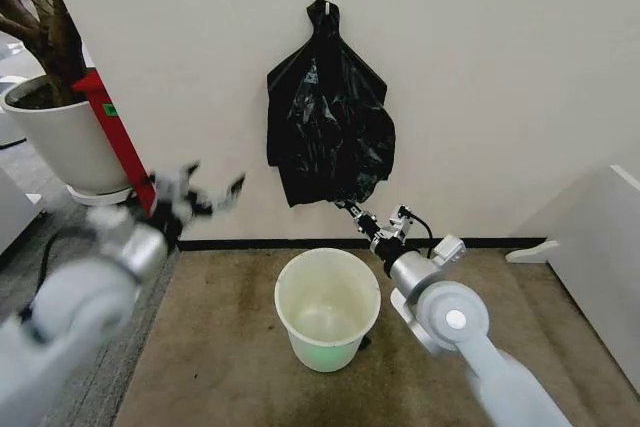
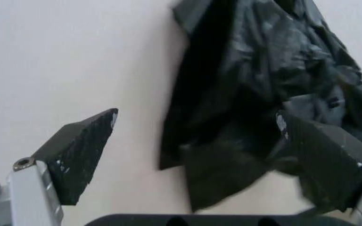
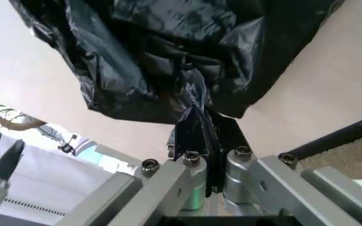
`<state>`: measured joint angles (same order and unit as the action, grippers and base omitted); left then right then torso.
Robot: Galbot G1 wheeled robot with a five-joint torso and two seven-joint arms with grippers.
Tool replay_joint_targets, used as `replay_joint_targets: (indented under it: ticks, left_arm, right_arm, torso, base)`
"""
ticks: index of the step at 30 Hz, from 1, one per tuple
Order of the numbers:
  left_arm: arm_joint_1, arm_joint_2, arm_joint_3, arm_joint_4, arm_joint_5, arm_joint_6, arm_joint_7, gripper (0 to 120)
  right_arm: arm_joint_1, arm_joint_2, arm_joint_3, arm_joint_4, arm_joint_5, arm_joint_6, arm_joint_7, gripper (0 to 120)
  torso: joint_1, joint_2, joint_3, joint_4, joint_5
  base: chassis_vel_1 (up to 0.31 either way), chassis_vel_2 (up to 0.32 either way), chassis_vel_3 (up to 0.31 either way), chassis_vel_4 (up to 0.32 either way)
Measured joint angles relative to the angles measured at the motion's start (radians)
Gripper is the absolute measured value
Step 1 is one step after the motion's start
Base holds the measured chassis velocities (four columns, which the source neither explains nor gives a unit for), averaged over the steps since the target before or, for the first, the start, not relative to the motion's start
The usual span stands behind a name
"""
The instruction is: Place the garbage bag over the trash bin.
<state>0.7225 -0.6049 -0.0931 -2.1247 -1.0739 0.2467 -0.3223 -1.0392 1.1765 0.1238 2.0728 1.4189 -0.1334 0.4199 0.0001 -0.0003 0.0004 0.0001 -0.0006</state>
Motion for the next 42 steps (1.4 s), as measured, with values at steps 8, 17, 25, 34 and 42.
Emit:
replay_joint_targets:
  ticks: [8, 17, 25, 34, 42]
  left_arm:
    - [-0.414, -0.183, 0.256, 0.091, -0.080, 0.197, -0.165, 100]
    - [-0.585, -0.318, 0.471, 0.091, -0.191, 0.358, -0.502, 100]
    - [-0.681, -0.516, 0.593, 0.167, -0.286, 0.385, -0.857, 100]
    - [-0.712, -0.592, 0.604, 0.253, -0.289, 0.414, -0.980, 100]
    - [-0.719, -0.608, 0.604, 0.308, -0.292, 0.423, -1.007, 100]
  right_arm:
    - [0.009, 0.002, 0.005, -0.021, -0.008, 0.002, 0.003, 0]
    - [-0.028, 0.013, 0.013, -0.017, -0.029, 0.001, -0.008, 0]
    - [-0.049, 0.023, 0.026, -0.011, -0.031, -0.003, -0.020, 0]
    - [-0.065, 0.028, 0.030, -0.014, -0.039, -0.007, -0.022, 0]
    - [-0.072, 0.028, 0.039, -0.014, -0.042, -0.009, -0.029, 0]
  torso:
    - [0.000, 0.000, 0.000, 0.0000, 0.0016]
    - [0.000, 0.000, 0.000, 0.0001, 0.0009]
    - [0.000, 0.000, 0.000, -0.0003, 0.0012]
    - [0.000, 0.000, 0.000, 0.0000, 0.0011]
    - [0.000, 0.000, 0.000, 0.0000, 0.0007]
  base:
    - [0.000, 0.000, 0.000, 0.000]
    - [0.000, 0.000, 0.000, 0.000]
    - [0.000, 0.000, 0.000, 0.000]
    - [0.000, 0.000, 0.000, 0.000]
    - [0.000, 0.000, 0.000, 0.000]
